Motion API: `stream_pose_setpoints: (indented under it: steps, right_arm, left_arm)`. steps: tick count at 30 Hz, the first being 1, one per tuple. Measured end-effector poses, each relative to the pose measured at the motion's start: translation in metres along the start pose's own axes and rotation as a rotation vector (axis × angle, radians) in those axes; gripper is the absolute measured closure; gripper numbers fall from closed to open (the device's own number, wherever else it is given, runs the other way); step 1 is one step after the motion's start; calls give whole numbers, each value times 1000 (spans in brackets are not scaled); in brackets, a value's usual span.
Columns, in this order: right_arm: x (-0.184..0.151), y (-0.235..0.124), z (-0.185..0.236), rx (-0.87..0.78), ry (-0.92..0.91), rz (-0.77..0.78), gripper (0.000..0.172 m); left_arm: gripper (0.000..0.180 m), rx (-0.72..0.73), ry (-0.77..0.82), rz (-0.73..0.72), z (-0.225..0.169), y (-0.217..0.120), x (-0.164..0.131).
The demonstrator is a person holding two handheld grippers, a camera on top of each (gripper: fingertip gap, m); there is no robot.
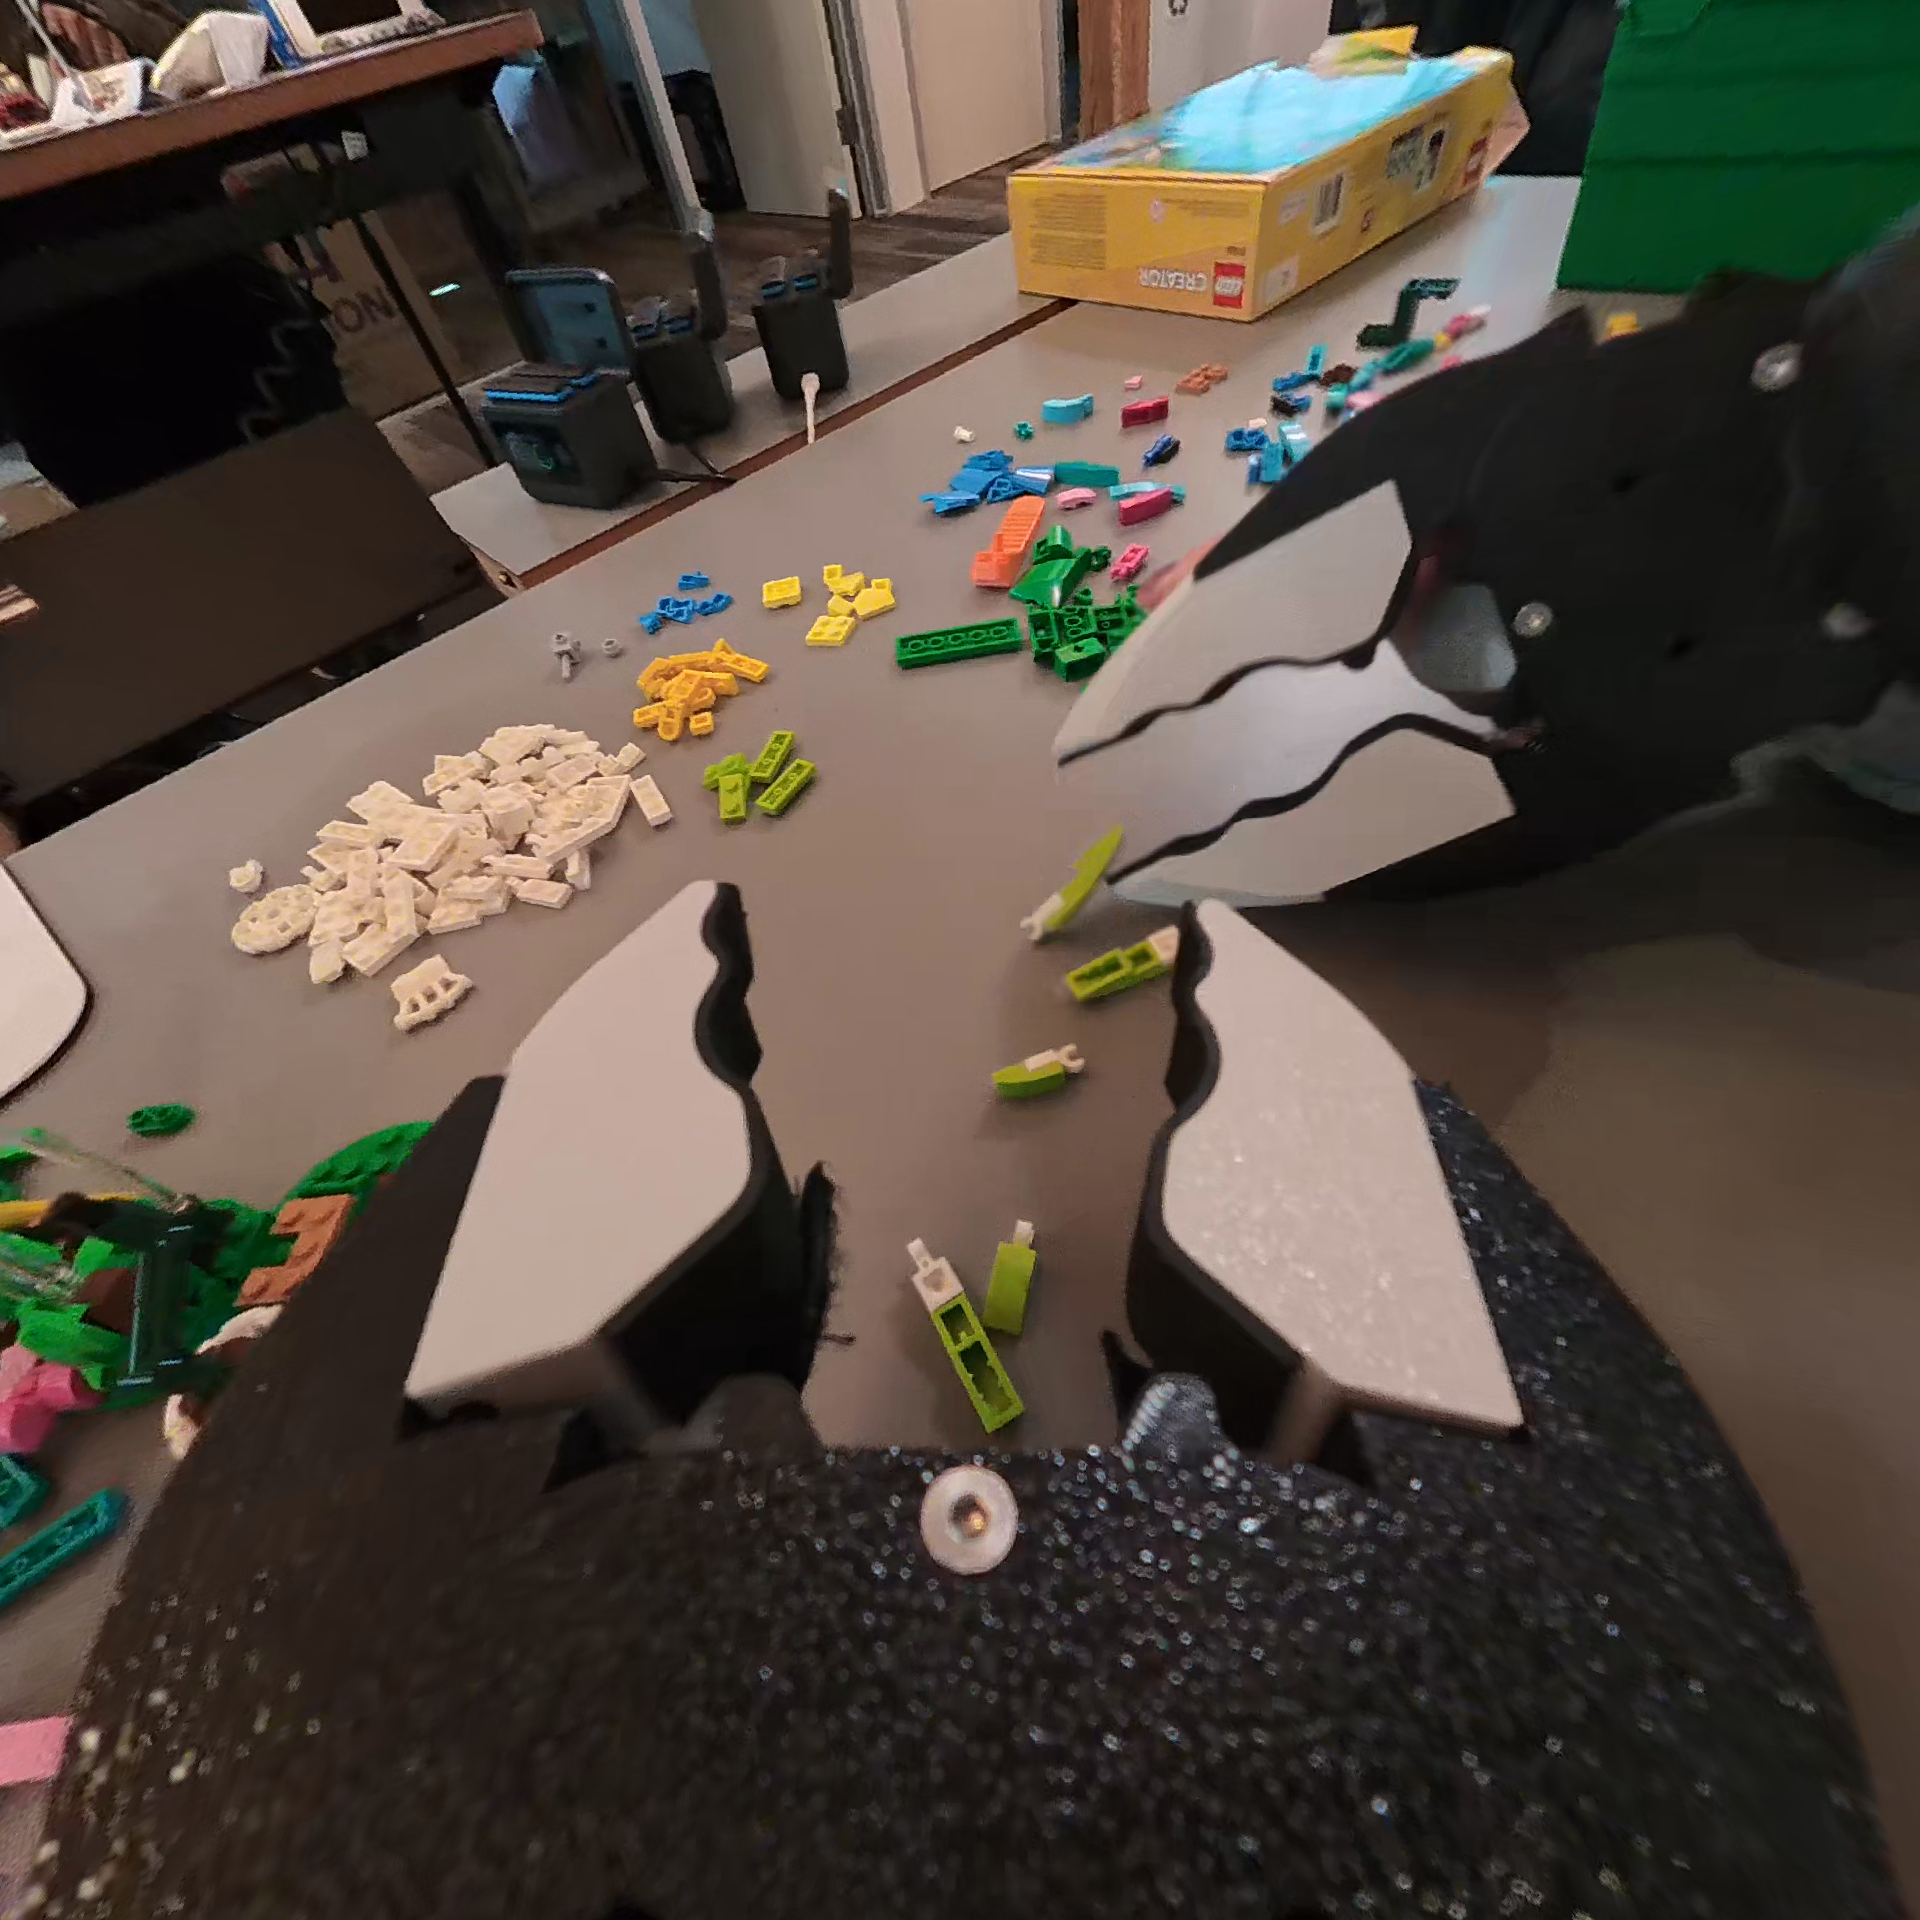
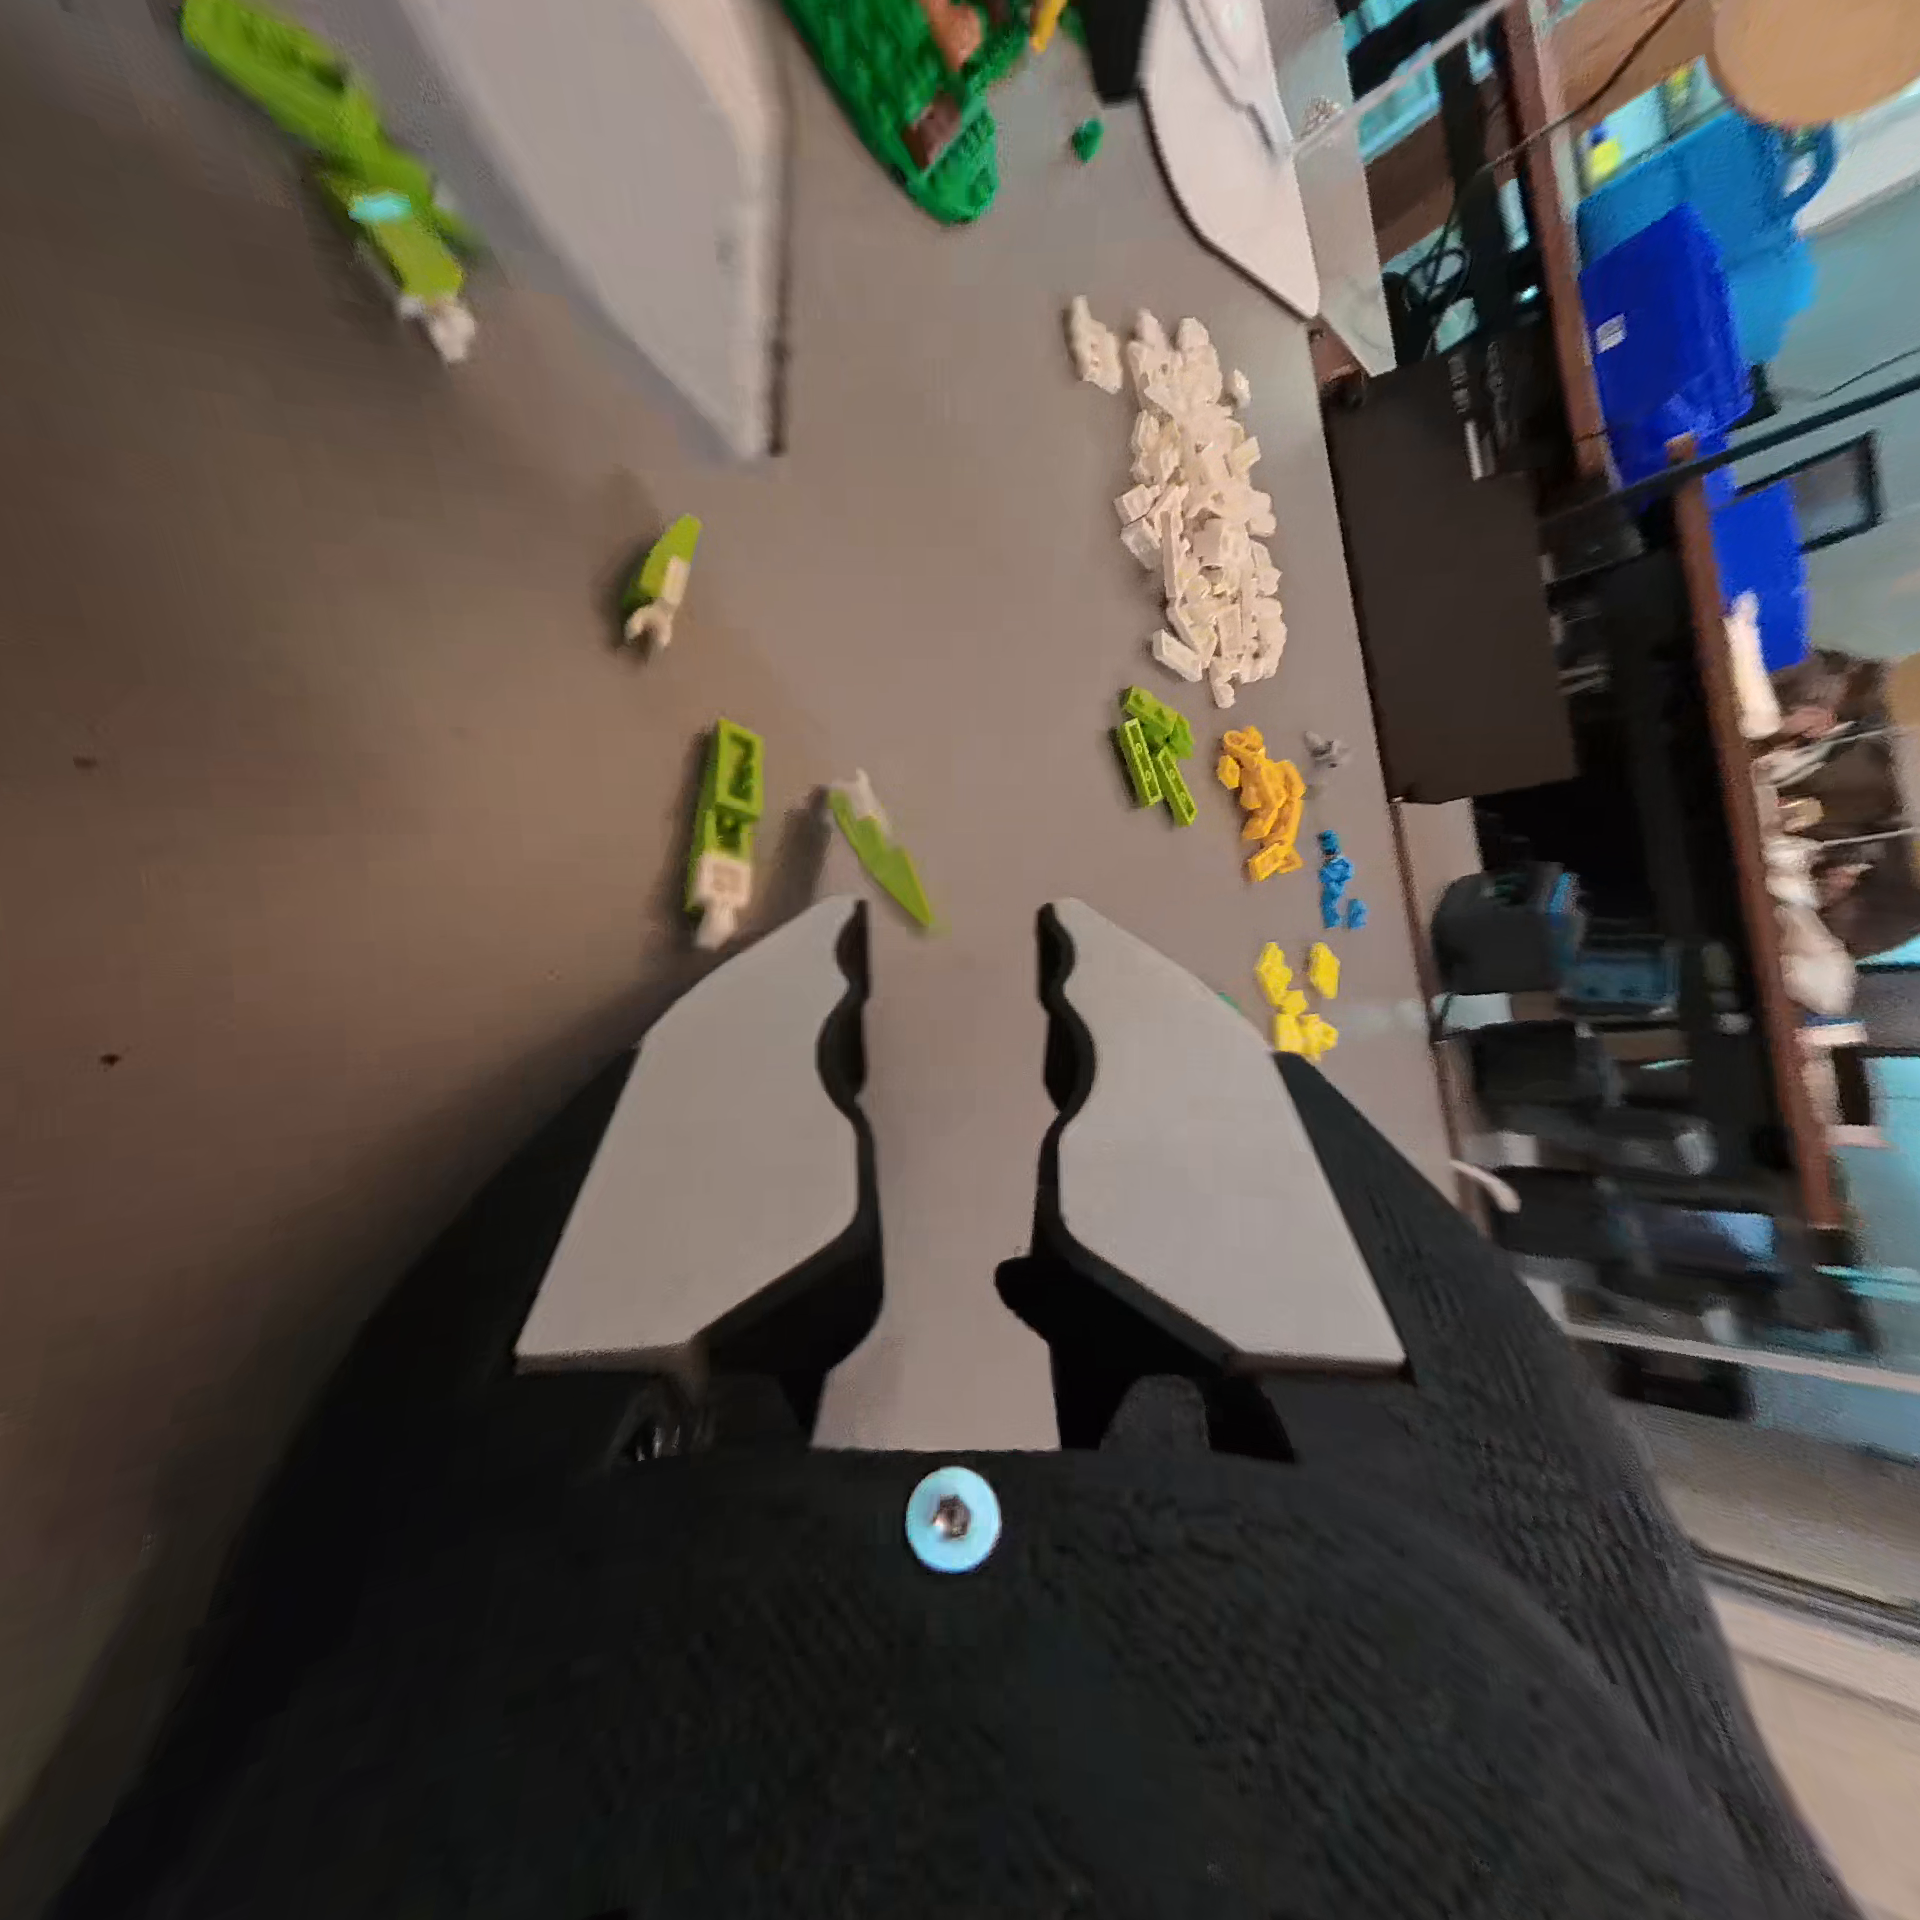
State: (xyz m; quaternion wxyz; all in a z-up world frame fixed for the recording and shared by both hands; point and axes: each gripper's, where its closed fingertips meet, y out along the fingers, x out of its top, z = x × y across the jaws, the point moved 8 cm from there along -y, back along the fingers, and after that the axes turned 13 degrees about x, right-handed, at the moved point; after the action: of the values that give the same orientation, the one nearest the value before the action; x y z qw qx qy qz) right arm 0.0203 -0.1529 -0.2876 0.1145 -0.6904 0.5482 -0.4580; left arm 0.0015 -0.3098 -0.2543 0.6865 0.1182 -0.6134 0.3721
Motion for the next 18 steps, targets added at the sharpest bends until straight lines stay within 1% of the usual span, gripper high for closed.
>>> stream_pose_setpoints:
  steps: [2, 3, 5, 7, 8, 10, 12, 13, 14, 15, 17, 18]
  right_arm:
    - [-1, -6, -7, 43, 109, -72, 124]
    - [-1, -9, -11, 58, 158, -115, 116]
    - [0, -14, -16, 85, 237, -196, 94]
    - [4, -21, -20, 114, 298, -270, 76]
    - [8, -26, -20, 133, 320, -318, 67]
    - [17, -33, -18, 166, 344, -420, 62]
    - [21, -37, -18, 153, 346, -473, 66]
    - [21, -39, -19, 138, 339, -496, 69]
    - [22, -42, -20, 123, 331, -514, 74]
    - [22, -44, -20, 114, 326, -529, 78]
    - [23, -47, -18, 158, 311, -577, 87]
    - [24, -49, -14, 221, 299, -614, 93]
  left_arm:
    - [92, 24, 0, 27, 4, 0, 0]
    - [82, 50, 5, 49, 6, 0, 0]
    - [60, 105, 19, 104, 10, 3, 0]
    - [40, 141, 34, 156, 12, 5, -3]
    - [35, 145, 33, 165, 12, 6, -4]
    - [35, 121, 18, 137, 9, 7, -3]
    - [40, 73, 17, 79, 6, 5, 0]
    - [52, 37, 20, 27, 4, 3, 3]
    - [72, -24, 13, -34, 0, -1, 5]
    - [85, -53, -5, -89, -1, -4, 8]
    - [126, -109, -12, -188, -3, -10, 10]
    - [131, -144, -27, -239, -5, -13, 11]
